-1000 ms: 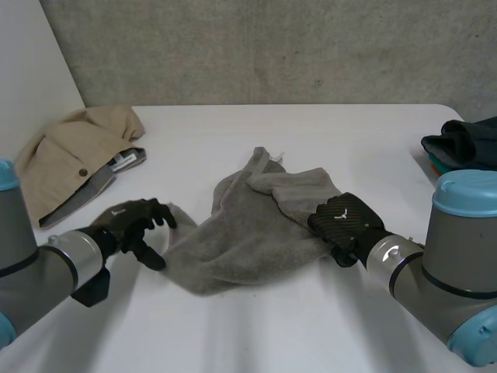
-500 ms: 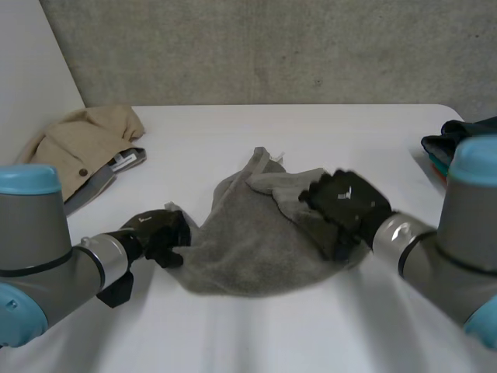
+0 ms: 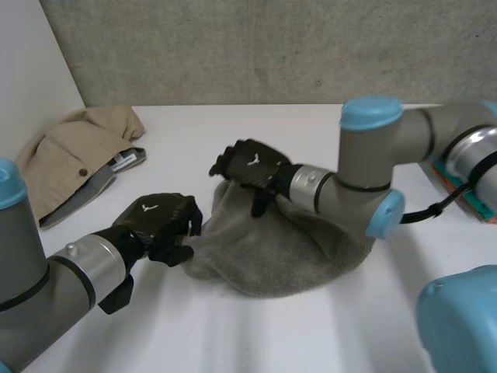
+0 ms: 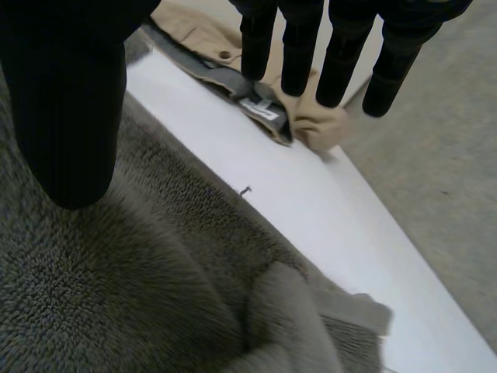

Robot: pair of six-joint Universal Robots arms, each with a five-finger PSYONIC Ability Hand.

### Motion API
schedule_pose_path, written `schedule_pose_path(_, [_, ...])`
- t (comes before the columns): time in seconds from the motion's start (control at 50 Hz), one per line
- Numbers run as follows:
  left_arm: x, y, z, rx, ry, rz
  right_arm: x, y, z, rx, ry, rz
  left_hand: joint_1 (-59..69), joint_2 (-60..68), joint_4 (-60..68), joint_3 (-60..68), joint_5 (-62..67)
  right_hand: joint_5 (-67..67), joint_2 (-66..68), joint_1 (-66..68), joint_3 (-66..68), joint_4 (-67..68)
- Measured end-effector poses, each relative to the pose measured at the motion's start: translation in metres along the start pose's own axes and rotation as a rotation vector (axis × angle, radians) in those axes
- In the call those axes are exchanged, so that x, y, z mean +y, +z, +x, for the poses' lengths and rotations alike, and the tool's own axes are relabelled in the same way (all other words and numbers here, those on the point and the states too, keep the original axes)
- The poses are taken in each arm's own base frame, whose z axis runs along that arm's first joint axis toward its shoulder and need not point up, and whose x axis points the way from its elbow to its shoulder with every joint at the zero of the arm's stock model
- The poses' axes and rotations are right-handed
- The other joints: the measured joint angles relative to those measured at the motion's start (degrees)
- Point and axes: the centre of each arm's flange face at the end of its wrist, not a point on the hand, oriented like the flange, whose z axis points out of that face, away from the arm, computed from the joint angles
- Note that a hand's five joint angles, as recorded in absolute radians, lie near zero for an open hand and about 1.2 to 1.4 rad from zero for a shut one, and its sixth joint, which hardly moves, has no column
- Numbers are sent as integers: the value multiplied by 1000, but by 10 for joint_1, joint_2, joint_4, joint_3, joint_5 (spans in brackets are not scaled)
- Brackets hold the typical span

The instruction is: Fold the laundry.

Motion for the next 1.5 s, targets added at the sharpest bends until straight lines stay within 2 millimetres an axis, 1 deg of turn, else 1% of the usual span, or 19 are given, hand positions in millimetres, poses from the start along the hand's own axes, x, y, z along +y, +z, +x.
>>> schedule_pose_path(0.04, [-3,-4,5,12,9,14,7,7,-6,-13,-3,8,0,0,0,0,0,41,54,52,42,44])
schedule_pose_path(0.14, [-10,-10,10,24,27,45,21,23,-14,-7,-29,40,0,0,0,0,0,388,430,422,407,408])
schedule_pose_path(0.3, [-14,-8,2,-8,60,59,-13,18,30,245,-130,96,0,0,0,1,14,433,471,440,459,465])
schedule_pose_path(0.4, [-24,-4,-11,-54,94,95,-46,-8,64,385,-157,117,0,1,0,2,14,443,471,441,459,466])
schedule_pose_path(0.42, [-29,-2,-15,-71,108,117,-72,-34,86,479,-168,134,0,1,1,3,14,443,471,441,459,466])
schedule_pose_path(0.48, [-41,1,-21,-98,137,179,-100,-68,99,558,-174,145,0,1,2,3,14,443,471,441,459,466])
schedule_pose_path(0.64, [-73,14,-28,-129,203,393,-136,-138,77,610,-169,127,0,1,2,3,14,443,471,441,461,466])
schedule_pose_path(0.72, [-67,22,-27,-120,205,399,-127,-158,58,572,-136,66,0,1,2,3,14,431,454,431,441,445])
schedule_pose_path(0.74, [-62,23,-25,-113,201,380,-121,-158,55,554,-123,45,0,1,2,3,14,330,342,330,331,333])
schedule_pose_path(0.76, [-60,24,-25,-111,200,374,-118,-158,54,547,-119,37,0,1,2,3,14,307,330,319,319,322])
schedule_pose_path(0.8, [-47,23,-18,-89,189,314,-101,-151,51,493,-93,-10,0,1,2,3,14,46,71,55,68,70])
schedule_pose_path(0.86, [-32,17,-8,-59,176,233,-78,-134,50,406,-71,-55,0,1,2,3,14,-55,-22,-23,-35,-35])
schedule_pose_path(1.08, [-11,-23,14,-10,161,115,-11,-53,32,75,-20,-38,0,1,2,3,14,-66,-26,-23,-43,-43])
schedule_pose_path(1.22, [-12,-33,17,-5,168,136,20,-10,-23,-94,7,-28,0,1,2,3,14,-16,8,5,-7,-5])
schedule_pose_path(1.26, [-13,-33,17,-7,169,140,24,-5,-32,-110,5,-29,0,1,2,3,14,60,87,82,72,64])
schedule_pose_path(1.32, [-16,-31,16,-11,172,152,23,4,-32,-78,-45,-19,0,1,2,3,14,345,389,382,363,365])
schedule_pose_path(1.36, [-18,-30,15,-15,176,161,21,5,-29,-54,-63,-15,0,1,2,3,14,400,440,430,411,412])
schedule_pose_path(1.42, [-20,-27,13,-21,187,176,-2,4,3,141,-147,-3,0,1,2,3,14,428,468,437,455,462])
schedule_pose_path(1.5, [-25,-19,8,-39,221,197,-43,-21,45,398,-204,28,0,1,2,3,14,428,477,437,459,465])
